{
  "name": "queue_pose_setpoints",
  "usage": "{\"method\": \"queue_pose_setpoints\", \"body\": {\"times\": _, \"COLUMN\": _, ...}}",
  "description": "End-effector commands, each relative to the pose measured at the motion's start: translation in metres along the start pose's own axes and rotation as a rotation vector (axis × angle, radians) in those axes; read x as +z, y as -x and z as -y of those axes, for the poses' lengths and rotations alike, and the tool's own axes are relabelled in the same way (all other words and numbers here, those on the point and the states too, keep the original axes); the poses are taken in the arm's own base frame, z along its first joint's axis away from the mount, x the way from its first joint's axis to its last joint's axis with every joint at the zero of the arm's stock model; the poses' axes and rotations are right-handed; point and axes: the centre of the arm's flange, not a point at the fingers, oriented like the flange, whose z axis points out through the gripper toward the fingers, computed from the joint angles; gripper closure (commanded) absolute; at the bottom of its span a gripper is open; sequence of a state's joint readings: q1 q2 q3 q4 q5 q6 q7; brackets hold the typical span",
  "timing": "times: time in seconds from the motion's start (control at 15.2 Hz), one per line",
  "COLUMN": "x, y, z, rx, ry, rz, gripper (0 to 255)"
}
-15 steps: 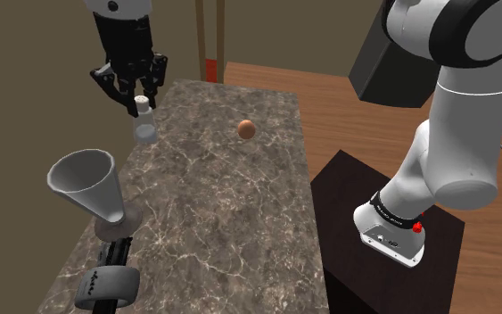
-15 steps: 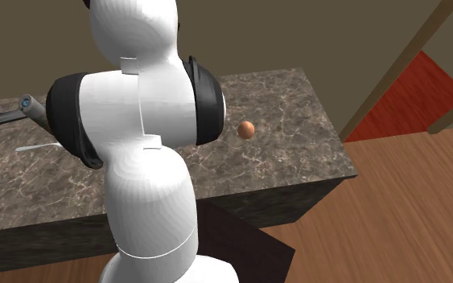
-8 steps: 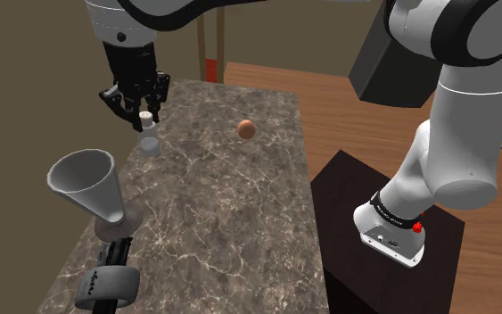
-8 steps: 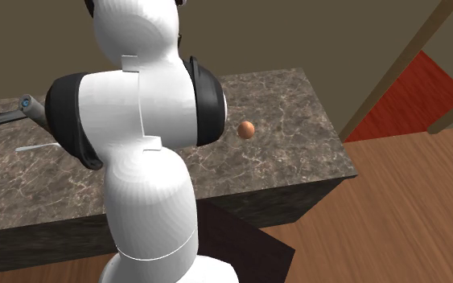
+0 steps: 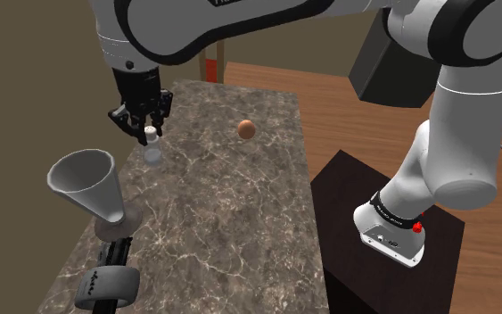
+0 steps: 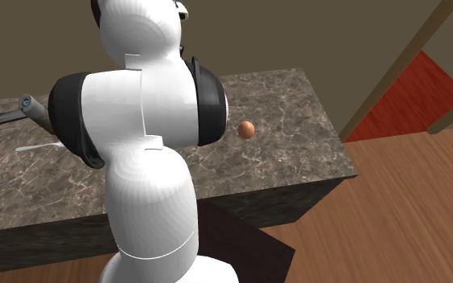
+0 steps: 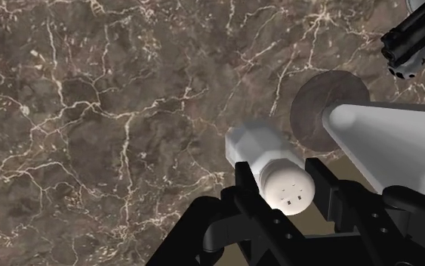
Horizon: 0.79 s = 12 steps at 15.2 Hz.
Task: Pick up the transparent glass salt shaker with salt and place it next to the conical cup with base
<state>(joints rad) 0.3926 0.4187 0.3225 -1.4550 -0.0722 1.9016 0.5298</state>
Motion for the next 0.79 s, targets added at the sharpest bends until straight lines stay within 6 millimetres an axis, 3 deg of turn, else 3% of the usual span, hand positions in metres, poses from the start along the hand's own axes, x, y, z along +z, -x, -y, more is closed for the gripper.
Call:
{"method": "queue_pose_setpoints", "body": {"times": 0.0, "x": 0.011, "y": 0.001, "z": -0.001, "rx": 0.0, "ry": 0.0, "rz": -0.001, "gripper": 255}}
{"method": "queue_pose_setpoints", "body": {"times": 0.73, "x": 0.068, "y": 0.002, "z": -0.005, "rx": 0.0, "ry": 0.0, "rz": -0.001, "gripper": 255}}
